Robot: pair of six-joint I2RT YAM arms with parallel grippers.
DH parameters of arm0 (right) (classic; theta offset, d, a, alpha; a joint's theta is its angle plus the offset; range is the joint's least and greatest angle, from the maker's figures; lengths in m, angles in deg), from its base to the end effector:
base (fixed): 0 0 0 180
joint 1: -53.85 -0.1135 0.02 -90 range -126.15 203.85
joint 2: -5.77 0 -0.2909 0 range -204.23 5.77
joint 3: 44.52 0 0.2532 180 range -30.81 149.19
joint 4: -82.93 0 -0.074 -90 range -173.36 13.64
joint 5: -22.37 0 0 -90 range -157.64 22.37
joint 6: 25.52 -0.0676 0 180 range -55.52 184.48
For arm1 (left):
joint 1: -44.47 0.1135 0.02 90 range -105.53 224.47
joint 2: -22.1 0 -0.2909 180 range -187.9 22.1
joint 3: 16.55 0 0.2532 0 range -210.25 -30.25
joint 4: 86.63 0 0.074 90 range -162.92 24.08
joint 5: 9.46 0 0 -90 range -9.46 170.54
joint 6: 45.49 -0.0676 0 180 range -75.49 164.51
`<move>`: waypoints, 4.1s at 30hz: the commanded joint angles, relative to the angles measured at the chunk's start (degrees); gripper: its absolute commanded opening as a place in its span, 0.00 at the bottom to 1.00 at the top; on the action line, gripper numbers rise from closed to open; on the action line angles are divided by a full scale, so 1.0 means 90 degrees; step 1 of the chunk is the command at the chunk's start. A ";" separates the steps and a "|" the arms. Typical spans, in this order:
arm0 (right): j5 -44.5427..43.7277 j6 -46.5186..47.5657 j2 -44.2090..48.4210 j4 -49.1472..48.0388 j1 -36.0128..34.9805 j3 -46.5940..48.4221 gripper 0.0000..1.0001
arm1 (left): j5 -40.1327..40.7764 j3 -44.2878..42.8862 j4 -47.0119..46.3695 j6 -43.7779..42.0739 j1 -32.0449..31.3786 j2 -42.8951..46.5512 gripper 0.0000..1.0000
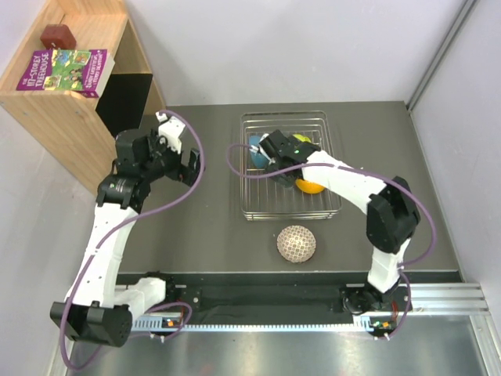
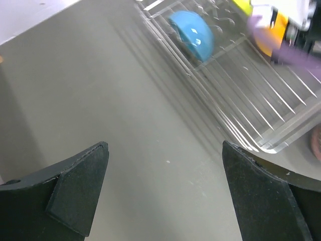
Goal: Load the bowls into the dish rack
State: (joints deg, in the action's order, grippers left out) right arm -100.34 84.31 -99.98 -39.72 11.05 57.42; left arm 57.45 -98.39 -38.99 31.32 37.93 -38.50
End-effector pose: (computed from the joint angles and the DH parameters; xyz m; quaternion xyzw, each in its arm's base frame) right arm 0.3291 0.2550 0.2620 -0.4231 0.8304 -0.2197 0.2885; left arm 0.2306 -0.0531 0.3981 0.2466 0.8023 -0.1399 0.5253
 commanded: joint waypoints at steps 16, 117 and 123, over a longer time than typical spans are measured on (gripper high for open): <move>0.2091 -0.0280 0.3478 -0.0122 0.2226 -0.0437 0.95 | -0.0130 0.0608 0.0907 0.0098 -0.2504 0.0152 0.99; 0.3888 -0.0905 0.4934 -0.0727 0.4092 -0.1903 0.88 | 0.0730 -0.1883 0.0478 -0.0282 -0.5396 -0.5094 0.64; 0.3898 -0.0925 0.4924 -0.0698 0.4102 -0.1883 0.88 | 0.0681 -0.1628 0.0536 -0.0243 -0.5405 -0.4761 0.60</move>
State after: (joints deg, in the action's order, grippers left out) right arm -65.98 76.77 -56.62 -44.22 47.04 39.58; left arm 63.74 -113.69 -33.83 29.36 -10.77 -85.93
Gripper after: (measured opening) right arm 0.878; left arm 0.621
